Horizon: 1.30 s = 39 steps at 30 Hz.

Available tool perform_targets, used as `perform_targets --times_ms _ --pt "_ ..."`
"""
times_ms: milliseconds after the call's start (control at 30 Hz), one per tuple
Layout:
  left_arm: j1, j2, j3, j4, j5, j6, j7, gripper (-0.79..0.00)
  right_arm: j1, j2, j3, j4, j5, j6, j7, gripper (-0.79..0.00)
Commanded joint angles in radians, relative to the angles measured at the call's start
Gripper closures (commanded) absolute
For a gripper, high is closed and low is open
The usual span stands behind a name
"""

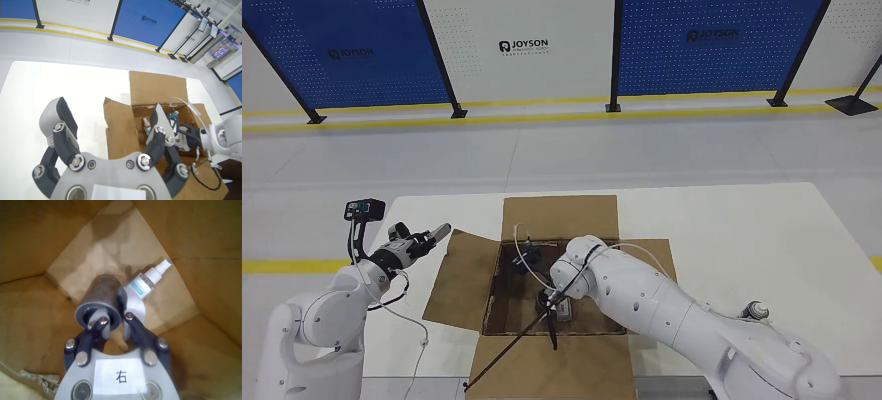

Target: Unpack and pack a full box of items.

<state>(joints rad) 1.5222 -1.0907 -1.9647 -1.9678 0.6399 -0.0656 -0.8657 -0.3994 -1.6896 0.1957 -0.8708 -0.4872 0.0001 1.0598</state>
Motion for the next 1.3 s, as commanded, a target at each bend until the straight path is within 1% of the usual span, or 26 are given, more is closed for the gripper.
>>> perform_targets --times_ms 0,267,300,333,367,400,433,467,500,533,567,600,700,800,867,967,1067,1167,1200,1233,1267 --pt "0.000 0.000 0.000 0.000 0.000 0.000 0.000 -0.785 -0.001 -0.023 -0.004 0.044 -0.002 -0.017 -0.005 0.000" --pt "0.000 0.000 0.000 0.000 0.000 0.000 0.000 -0.785 0.006 -0.100 -0.009 0.178 -0.015 -0.087 -0.018 0.000" --pt "0.000 0.000 0.000 0.000 0.000 0.000 0.000 -0.785 0.007 -0.108 -0.008 0.191 -0.016 -0.093 -0.020 -0.028" --pt "0.000 0.000 0.000 0.000 0.000 0.000 0.000 -0.785 0.007 -0.116 -0.007 0.204 -0.018 -0.098 -0.022 -0.108" --pt "0.000 0.000 0.000 0.000 0.000 0.000 0.000 -0.785 0.007 -0.124 -0.007 0.216 -0.019 -0.104 -0.023 -0.228" --pt "0.000 0.000 0.000 0.000 0.000 0.000 0.000 -0.785 0.008 -0.131 -0.006 0.228 -0.021 -0.108 -0.024 -0.286" --pt "0.000 0.000 0.000 0.000 0.000 0.000 0.000 -0.785 0.009 -0.137 -0.004 0.240 -0.021 -0.113 -0.025 -0.363" --pt "0.000 0.000 0.000 0.000 0.000 0.000 0.000 -0.785 0.010 -0.143 -0.002 0.250 -0.021 -0.117 -0.026 -0.382" --pt "0.000 0.000 0.000 0.000 0.000 0.000 0.000 -0.785 0.012 -0.149 0.001 0.258 -0.021 -0.120 -0.027 -0.548" --pt "0.000 0.000 0.000 0.000 0.000 0.000 0.000 -0.785 0.013 -0.154 0.004 0.267 -0.020 -0.123 -0.029 -0.597" --pt "0.000 0.000 0.000 0.000 0.000 0.000 0.000 -0.785 0.015 -0.159 0.008 0.276 -0.020 -0.126 -0.029 -0.674" --pt "0.000 0.000 0.000 0.000 0.000 0.000 0.000 -0.785 0.017 -0.163 0.011 0.283 -0.020 -0.129 -0.030 -0.785" --pt "0.000 0.000 0.000 0.000 0.000 0.000 0.000 -0.785 0.020 -0.169 0.028 0.299 -0.012 -0.144 -0.046 -0.785" --pt "0.000 0.000 0.000 0.000 0.000 0.000 0.000 -0.785 0.030 -0.164 0.055 0.297 -0.004 -0.128 -0.069 -0.785" --pt "0.000 0.000 0.000 0.000 0.000 0.000 0.000 -0.785 0.043 -0.155 0.078 0.279 -0.007 -0.105 -0.085 -0.785" --pt "0.000 0.000 0.000 0.000 0.000 0.000 0.000 -0.785 0.060 -0.129 0.113 0.231 -0.021 -0.086 -0.089 -0.785" --pt "0.000 0.000 0.000 0.000 0.000 0.000 0.000 -0.785 0.073 -0.089 0.166 0.154 -0.034 -0.058 -0.086 -0.785" --pt "0.000 0.000 0.000 0.000 0.000 0.000 0.000 -0.785 0.071 -0.041 0.224 0.043 -0.074 -0.022 -0.085 -0.785" --pt "0.000 0.000 0.000 0.000 0.000 0.000 0.000 -0.785 0.054 -0.012 0.259 -0.028 -0.096 -0.005 -0.083 -0.785" --pt "0.000 0.000 0.000 0.000 0.000 0.000 0.000 -0.785 0.047 0.005 0.287 -0.077 -0.107 -0.001 -0.101 -0.785" --pt "0.000 0.000 0.000 0.000 0.000 0.000 0.000 -0.785 0.011 0.042 0.341 -0.174 -0.141 -0.007 -0.125 -0.785"
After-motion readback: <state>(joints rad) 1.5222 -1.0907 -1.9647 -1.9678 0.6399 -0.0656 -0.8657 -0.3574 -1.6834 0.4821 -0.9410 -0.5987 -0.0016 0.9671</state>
